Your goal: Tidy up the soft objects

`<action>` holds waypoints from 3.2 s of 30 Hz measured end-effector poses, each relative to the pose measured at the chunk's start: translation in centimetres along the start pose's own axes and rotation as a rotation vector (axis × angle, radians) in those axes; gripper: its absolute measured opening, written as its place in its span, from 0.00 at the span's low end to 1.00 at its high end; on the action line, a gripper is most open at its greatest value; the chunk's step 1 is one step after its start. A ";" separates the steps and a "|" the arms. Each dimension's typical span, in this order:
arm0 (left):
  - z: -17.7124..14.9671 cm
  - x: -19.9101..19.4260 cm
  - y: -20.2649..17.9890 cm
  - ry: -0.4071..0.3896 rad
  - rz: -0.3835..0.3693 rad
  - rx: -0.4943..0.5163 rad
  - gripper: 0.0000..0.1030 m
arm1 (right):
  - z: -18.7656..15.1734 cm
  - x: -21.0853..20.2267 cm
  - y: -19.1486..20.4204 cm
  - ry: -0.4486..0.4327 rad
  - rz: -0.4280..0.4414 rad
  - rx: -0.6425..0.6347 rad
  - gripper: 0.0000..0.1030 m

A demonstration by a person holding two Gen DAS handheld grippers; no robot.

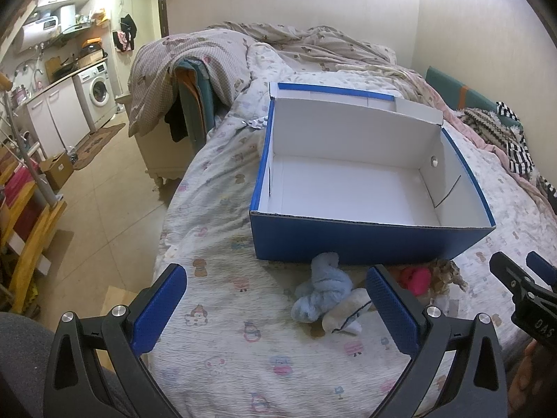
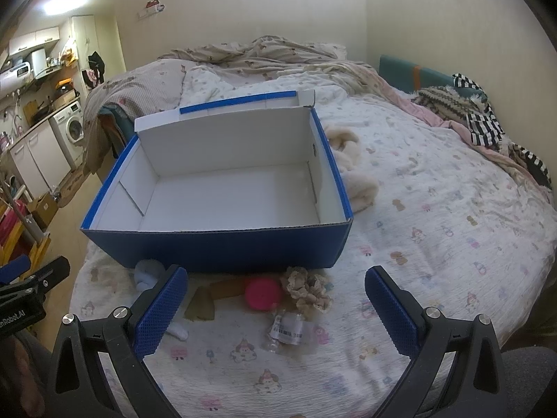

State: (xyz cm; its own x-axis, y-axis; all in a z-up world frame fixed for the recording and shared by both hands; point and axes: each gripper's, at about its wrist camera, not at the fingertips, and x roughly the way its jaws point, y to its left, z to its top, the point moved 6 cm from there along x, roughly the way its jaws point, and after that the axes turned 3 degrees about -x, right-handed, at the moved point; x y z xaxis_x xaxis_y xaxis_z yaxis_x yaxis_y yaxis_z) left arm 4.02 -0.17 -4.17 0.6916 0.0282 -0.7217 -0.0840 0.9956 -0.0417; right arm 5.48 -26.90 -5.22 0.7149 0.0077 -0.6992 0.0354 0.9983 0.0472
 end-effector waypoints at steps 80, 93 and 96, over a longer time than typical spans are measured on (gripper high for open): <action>-5.7 17.0 -4.7 0.668 -0.198 -0.037 0.48 | -8.0 13.8 -1.3 0.738 0.168 0.128 0.36; -3.9 12.3 -2.8 0.558 -0.155 -0.033 0.16 | -7.8 9.8 0.9 0.650 0.280 0.024 0.08; -3.5 10.9 -1.5 0.519 -0.142 -0.055 0.16 | -7.7 8.1 1.9 0.605 0.329 0.016 0.08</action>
State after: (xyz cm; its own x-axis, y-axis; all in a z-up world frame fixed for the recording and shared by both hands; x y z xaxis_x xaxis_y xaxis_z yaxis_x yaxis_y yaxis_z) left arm 9.13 -1.68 -14.39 0.2547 -0.1680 -0.9523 -0.0623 0.9799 -0.1896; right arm 5.96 -24.50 -16.28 0.1746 0.3459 -0.9219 -0.1028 0.9375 0.3323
